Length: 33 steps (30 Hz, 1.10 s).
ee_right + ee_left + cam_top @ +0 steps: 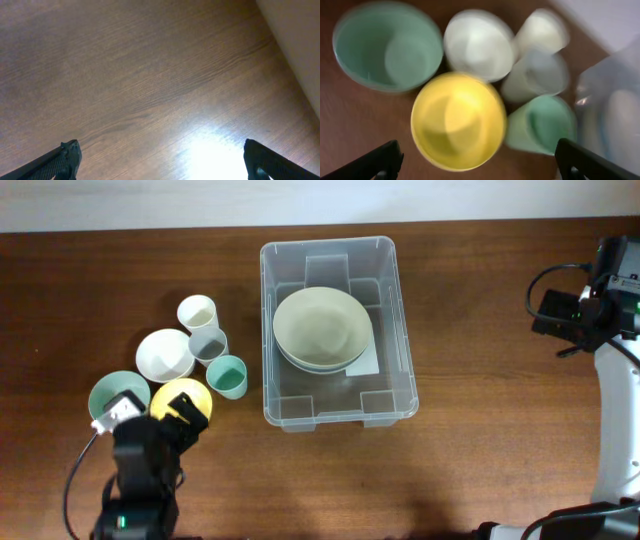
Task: Pack container
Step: 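Move the left gripper down to the yellow bowl's rim, then grasp the yellow bowl rim with the left gripper and lift it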
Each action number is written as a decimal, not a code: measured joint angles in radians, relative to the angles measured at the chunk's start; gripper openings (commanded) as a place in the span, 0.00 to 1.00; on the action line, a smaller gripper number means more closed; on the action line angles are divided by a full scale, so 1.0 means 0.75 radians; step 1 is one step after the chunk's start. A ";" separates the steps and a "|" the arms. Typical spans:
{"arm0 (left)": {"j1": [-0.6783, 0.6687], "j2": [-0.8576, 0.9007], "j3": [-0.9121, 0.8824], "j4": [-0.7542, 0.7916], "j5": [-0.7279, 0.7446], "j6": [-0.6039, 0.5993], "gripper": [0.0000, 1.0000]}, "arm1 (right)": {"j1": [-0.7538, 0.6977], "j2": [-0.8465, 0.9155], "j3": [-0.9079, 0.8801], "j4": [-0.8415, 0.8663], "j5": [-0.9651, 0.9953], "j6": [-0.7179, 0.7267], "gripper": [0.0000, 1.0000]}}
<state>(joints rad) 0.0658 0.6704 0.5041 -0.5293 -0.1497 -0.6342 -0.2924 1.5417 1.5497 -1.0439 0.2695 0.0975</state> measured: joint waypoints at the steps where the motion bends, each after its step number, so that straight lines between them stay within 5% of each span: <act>1: 0.028 0.061 0.005 0.001 0.027 -0.005 1.00 | 0.000 0.001 0.000 -0.001 -0.001 -0.001 0.99; 10: 0.289 0.476 0.247 -0.038 0.288 0.103 1.00 | 0.000 0.001 0.000 -0.001 -0.001 0.000 0.99; 13: 0.334 0.507 0.269 -0.038 0.317 0.173 0.91 | 0.000 0.001 0.000 -0.001 -0.001 -0.001 0.99; 19: 0.350 0.525 0.268 -0.132 0.315 0.254 0.90 | 0.000 0.001 0.000 -0.001 -0.001 0.000 0.99; 29: 0.350 0.528 0.264 -0.167 0.305 0.254 0.89 | 0.000 0.001 0.000 -0.001 0.000 -0.001 0.99; 33: 0.350 0.568 0.224 -0.146 0.258 0.199 0.81 | 0.000 0.001 0.000 -0.001 0.000 0.000 0.99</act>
<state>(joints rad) 0.3286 1.0966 0.6724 -0.6388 0.0441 -0.4850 -0.2924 1.5421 1.5497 -1.0447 0.2695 0.0975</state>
